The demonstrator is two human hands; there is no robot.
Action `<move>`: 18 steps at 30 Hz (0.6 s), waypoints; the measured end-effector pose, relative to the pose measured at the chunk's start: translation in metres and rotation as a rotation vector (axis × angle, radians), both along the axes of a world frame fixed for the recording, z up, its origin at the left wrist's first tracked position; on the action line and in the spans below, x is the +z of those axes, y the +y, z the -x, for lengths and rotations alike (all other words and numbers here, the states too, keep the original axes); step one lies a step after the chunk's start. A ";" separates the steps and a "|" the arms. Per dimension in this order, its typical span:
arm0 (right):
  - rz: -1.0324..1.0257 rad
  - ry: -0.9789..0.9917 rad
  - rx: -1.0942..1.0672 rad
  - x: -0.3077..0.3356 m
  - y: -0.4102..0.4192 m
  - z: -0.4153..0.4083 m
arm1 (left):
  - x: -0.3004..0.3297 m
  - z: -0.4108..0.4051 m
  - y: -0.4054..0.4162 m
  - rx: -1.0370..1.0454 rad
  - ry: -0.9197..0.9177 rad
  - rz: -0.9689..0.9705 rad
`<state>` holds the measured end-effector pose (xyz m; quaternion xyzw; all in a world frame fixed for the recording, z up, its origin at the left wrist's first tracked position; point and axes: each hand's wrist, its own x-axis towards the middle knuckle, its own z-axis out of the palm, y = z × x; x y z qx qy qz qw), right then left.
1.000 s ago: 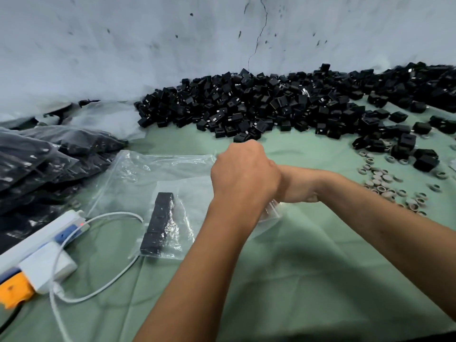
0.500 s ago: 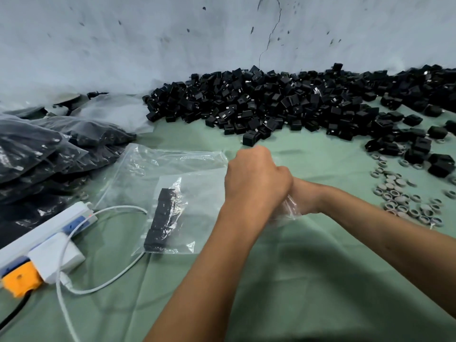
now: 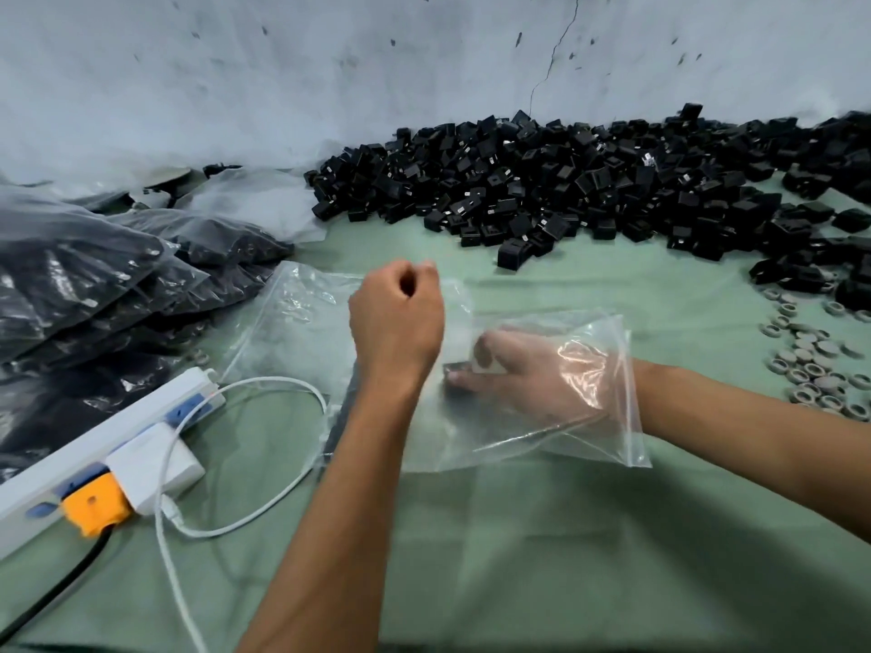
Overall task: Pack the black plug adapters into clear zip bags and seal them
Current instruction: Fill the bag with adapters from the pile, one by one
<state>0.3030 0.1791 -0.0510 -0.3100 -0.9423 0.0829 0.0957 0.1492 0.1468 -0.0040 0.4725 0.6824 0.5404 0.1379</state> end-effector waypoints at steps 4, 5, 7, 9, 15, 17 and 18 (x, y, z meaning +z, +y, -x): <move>0.031 -0.127 0.130 0.022 -0.010 0.009 | -0.034 0.043 0.012 0.136 -0.380 0.097; -0.101 -0.120 0.171 0.022 -0.006 0.011 | -0.038 0.048 0.013 0.153 -0.393 0.115; -0.077 -0.230 0.195 0.028 -0.001 0.019 | -0.043 0.052 0.014 0.155 -0.400 0.118; 0.041 -0.334 0.222 0.019 0.005 0.025 | -0.046 0.054 0.014 0.148 -0.403 0.114; 0.100 -0.101 0.157 0.006 0.016 0.034 | -0.050 0.056 0.013 0.153 -0.418 0.104; 0.099 -0.094 0.161 0.003 0.014 0.037 | -0.050 0.056 0.013 0.145 -0.406 0.099; 0.096 -0.098 0.165 0.003 0.013 0.038 | -0.051 0.056 0.012 0.150 -0.406 0.083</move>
